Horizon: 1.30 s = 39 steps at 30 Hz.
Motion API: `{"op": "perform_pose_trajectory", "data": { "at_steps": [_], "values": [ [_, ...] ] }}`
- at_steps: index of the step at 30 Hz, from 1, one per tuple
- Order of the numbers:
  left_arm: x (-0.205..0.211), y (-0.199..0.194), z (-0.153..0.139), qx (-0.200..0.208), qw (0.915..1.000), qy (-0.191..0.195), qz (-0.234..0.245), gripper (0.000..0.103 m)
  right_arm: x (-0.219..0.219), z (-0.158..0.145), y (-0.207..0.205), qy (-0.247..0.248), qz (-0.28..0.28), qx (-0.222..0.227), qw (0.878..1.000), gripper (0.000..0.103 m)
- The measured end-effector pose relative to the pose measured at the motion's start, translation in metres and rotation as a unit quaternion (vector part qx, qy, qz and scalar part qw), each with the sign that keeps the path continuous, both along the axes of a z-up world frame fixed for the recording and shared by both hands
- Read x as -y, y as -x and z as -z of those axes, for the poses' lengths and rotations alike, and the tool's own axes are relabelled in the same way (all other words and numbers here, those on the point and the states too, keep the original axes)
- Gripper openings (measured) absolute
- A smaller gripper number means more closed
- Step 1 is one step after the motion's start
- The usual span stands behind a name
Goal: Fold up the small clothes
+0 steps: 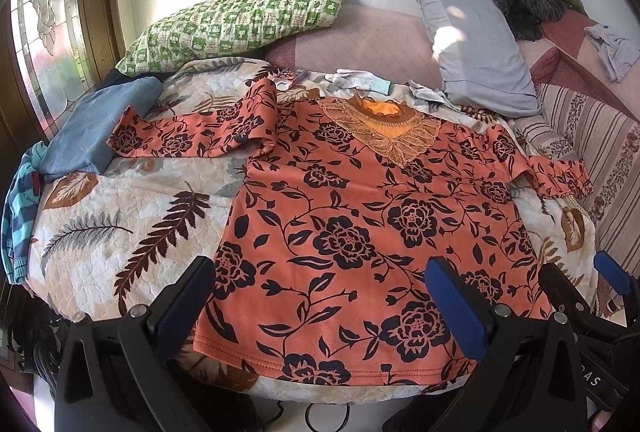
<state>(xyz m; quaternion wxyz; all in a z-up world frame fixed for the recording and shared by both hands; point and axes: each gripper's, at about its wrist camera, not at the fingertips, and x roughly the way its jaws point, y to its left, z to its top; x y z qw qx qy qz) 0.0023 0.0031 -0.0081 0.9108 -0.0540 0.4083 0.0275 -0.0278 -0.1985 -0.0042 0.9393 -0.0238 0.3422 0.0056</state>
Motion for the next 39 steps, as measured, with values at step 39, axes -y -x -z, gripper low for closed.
{"op": "perform_pose_trajectory", "data": {
  "at_steps": [39],
  "values": [
    [0.0004,0.0028,0.0013,-0.002,1.0,0.001,0.001,0.103,0.0004,0.0016,0.0013,-0.001,0.002,-0.001,1.0,0.101]
  ]
}}
